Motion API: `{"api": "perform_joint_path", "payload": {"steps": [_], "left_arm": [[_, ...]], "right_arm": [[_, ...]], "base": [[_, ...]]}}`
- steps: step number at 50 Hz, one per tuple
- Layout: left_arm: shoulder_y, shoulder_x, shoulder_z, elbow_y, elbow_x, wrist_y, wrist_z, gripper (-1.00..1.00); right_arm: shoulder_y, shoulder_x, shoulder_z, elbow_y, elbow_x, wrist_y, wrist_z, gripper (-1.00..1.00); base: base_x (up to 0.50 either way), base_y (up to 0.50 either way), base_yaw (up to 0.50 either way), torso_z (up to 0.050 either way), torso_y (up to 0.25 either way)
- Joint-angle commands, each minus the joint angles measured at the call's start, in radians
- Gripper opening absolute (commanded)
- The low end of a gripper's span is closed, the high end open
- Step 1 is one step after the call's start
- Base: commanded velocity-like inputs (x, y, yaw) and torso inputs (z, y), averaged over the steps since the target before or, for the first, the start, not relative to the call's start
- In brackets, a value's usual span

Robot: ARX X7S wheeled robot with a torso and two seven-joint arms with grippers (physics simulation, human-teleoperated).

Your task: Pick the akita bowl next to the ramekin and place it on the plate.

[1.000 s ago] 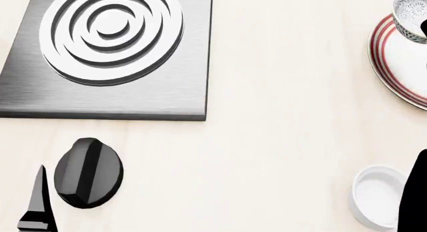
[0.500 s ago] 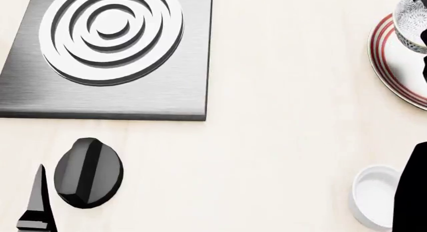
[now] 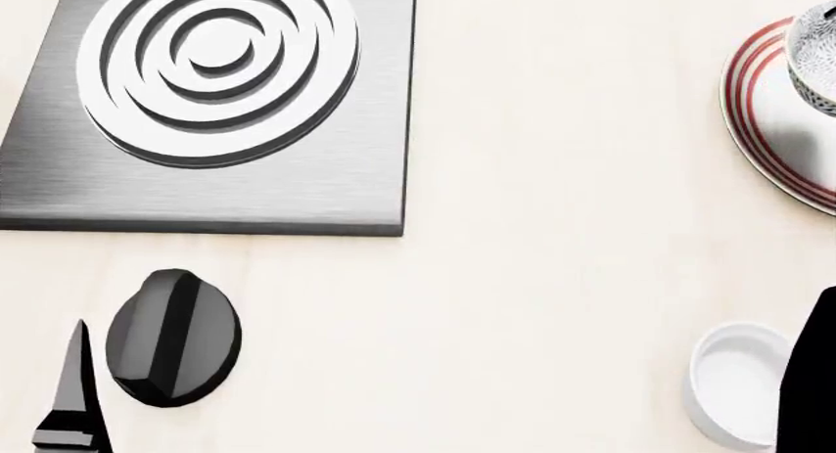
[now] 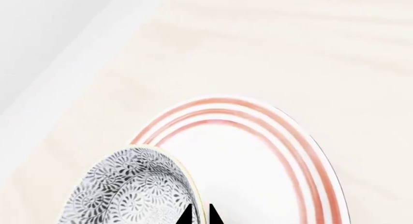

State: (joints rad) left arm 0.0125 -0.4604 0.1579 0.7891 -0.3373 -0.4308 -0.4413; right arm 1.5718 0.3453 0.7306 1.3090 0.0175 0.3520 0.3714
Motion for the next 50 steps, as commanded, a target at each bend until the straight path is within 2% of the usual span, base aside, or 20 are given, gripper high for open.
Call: {"api": "perform_joint_path", "payload": {"steps": [1, 50], "left_arm": [[0.001, -0.003, 0.001, -0.002, -0.001, 0.004, -0.002, 1.00], [-0.003, -0.013, 0.004, -0.012, -0.010, 0.012, -0.010, 1.00]], "right_arm": [[0.004, 0.004, 0.011, -0.001, -0.012, -0.010, -0.008, -1.00], [-0.045, 0.007, 0.023, 0.000, -0.017, -0.019, 0.019, -1.00]], "base": [[0.00, 0.00, 0.00, 0.000, 0.000], [0.00, 0.00, 0.00, 0.000, 0.000]]}}
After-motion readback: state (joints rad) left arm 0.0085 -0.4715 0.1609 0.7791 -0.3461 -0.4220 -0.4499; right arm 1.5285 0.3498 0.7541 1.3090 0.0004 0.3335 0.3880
